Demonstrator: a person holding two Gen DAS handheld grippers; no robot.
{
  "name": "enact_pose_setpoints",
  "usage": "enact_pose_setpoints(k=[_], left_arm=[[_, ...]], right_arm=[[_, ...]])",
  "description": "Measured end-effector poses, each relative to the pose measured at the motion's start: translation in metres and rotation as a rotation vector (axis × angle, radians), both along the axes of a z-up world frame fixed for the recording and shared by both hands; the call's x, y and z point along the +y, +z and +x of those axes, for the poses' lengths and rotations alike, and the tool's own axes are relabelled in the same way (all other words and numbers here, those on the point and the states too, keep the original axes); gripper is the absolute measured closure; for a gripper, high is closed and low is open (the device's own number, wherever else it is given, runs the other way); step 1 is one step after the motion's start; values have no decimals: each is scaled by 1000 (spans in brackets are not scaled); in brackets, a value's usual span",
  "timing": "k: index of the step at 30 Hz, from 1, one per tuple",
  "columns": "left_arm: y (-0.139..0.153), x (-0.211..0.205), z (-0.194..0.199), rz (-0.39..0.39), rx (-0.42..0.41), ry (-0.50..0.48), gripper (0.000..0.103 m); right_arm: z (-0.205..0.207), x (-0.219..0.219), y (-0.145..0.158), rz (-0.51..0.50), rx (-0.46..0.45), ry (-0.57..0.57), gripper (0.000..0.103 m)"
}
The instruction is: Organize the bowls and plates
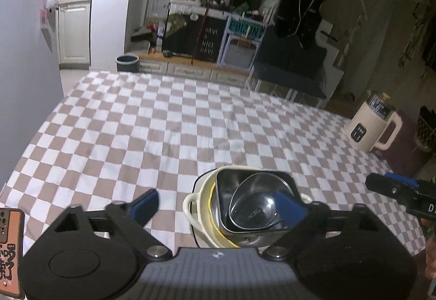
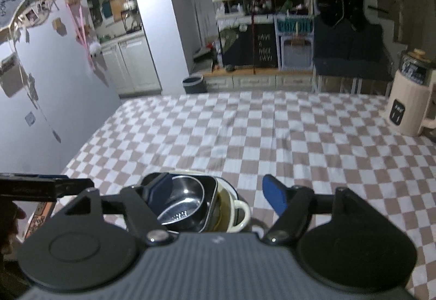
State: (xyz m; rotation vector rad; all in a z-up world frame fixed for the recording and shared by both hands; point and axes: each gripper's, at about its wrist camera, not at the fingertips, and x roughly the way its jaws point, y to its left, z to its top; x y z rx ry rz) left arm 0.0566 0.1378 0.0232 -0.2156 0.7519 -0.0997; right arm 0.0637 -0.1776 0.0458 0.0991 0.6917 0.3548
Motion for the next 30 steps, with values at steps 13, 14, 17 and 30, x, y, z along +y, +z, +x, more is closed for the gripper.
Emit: enact_pose_setpoints(k=[13,14,17,30], left_arm=[[16,-6,-58,2,-113,30,0],[16,-7,-61,8,-118,30,0],[17,-11,-73,41,-142,29,0],[2,-29,-113,179,-177,28,0]], right_arm=[[-58,-6,7,-58,-137,-70,1],[-62,-5,7,-68,-141,-70,1],[-73,-3,5,-80,-159,-67,1],[-110,7,-9,-109,-183,-41,0]])
